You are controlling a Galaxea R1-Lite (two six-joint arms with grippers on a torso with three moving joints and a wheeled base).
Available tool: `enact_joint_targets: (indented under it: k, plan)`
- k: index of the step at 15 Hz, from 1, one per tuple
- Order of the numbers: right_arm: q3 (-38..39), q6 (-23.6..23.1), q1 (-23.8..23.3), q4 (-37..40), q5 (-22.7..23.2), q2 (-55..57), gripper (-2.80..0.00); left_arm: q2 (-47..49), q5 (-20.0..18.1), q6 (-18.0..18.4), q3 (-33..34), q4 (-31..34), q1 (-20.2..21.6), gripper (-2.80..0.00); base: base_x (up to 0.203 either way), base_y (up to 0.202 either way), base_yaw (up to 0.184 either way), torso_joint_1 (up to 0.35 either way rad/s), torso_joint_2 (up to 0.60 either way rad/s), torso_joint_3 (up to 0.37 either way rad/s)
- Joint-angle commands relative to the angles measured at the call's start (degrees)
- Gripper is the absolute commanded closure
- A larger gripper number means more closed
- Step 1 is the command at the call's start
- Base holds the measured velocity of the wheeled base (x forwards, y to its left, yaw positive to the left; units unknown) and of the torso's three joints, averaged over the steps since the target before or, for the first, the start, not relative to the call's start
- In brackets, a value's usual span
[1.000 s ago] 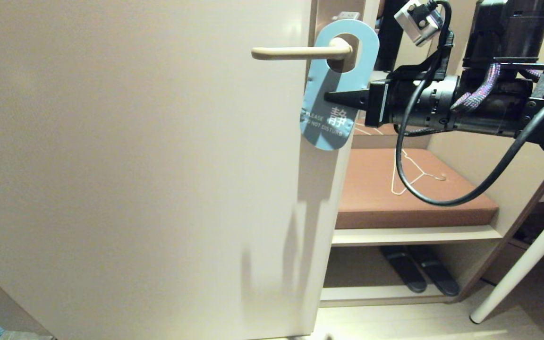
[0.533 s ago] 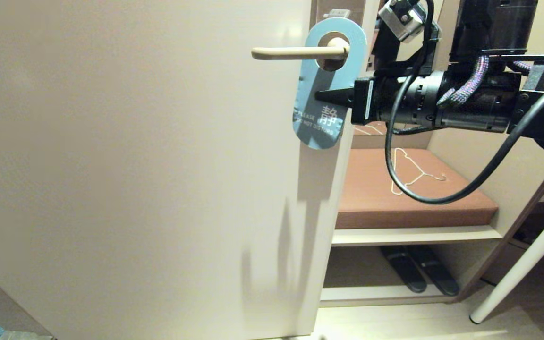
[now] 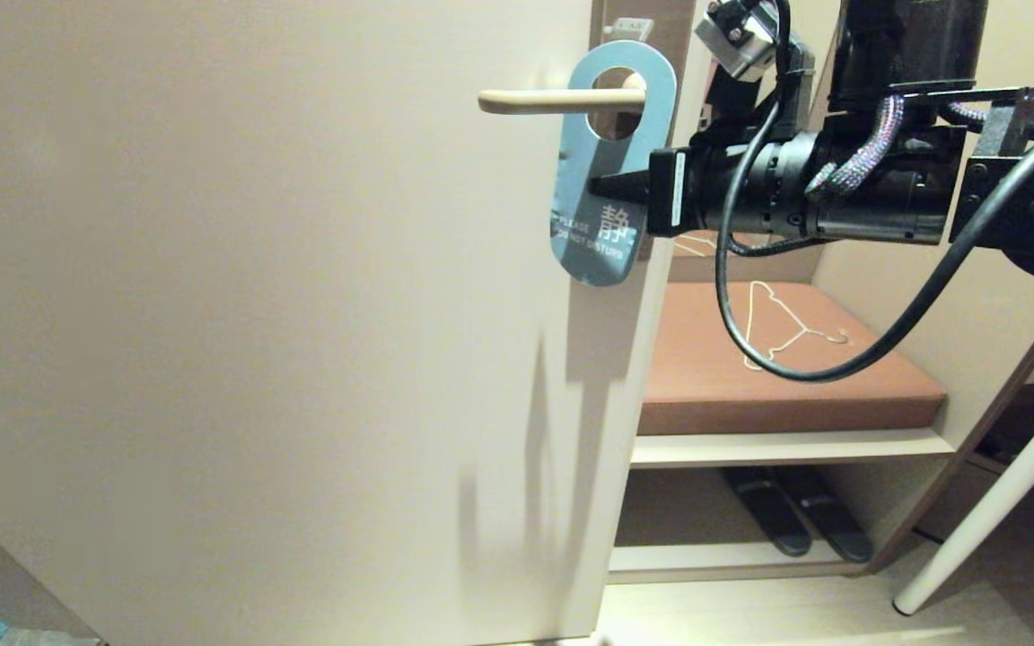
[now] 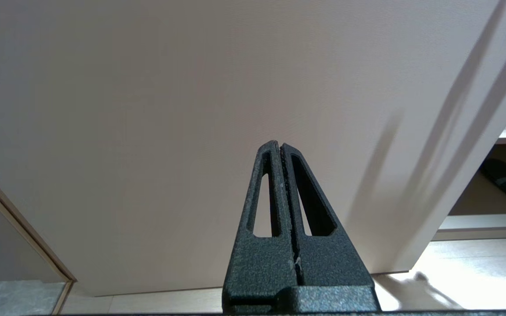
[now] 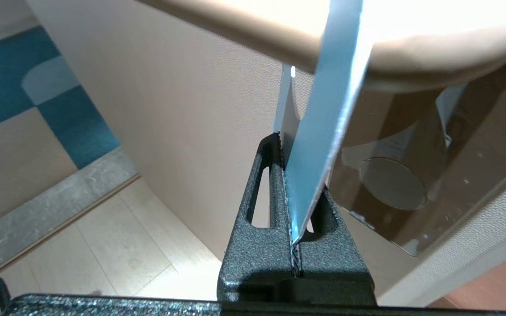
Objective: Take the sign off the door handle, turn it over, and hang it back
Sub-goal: Take down the sign
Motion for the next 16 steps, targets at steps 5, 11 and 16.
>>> enact_joint_targets:
  k: [5, 11, 16]
  plan:
    - [-3.56, 0.04, 1.76, 2.49, -2.92, 2.01, 0.0, 0.07, 0.05, -0.08, 0.0, -0.02, 0.0, 0.0, 0.0, 0.0, 0.0, 0.0, 0.0, 0.0]
    - [-5.91, 0.04, 3.41, 3.64, -6.18, 3.79, 0.0, 0.07, 0.05, -0.01, 0.0, -0.02, 0.0, 0.0, 0.0, 0.0, 0.0, 0.0, 0.0, 0.0]
    - [-6.77, 0.04, 3.87, 3.73, -7.05, 4.35, 0.0, 0.07, 0.05, -0.02, 0.0, -0.02, 0.0, 0.0, 0.0, 0.0, 0.0, 0.0, 0.0, 0.0]
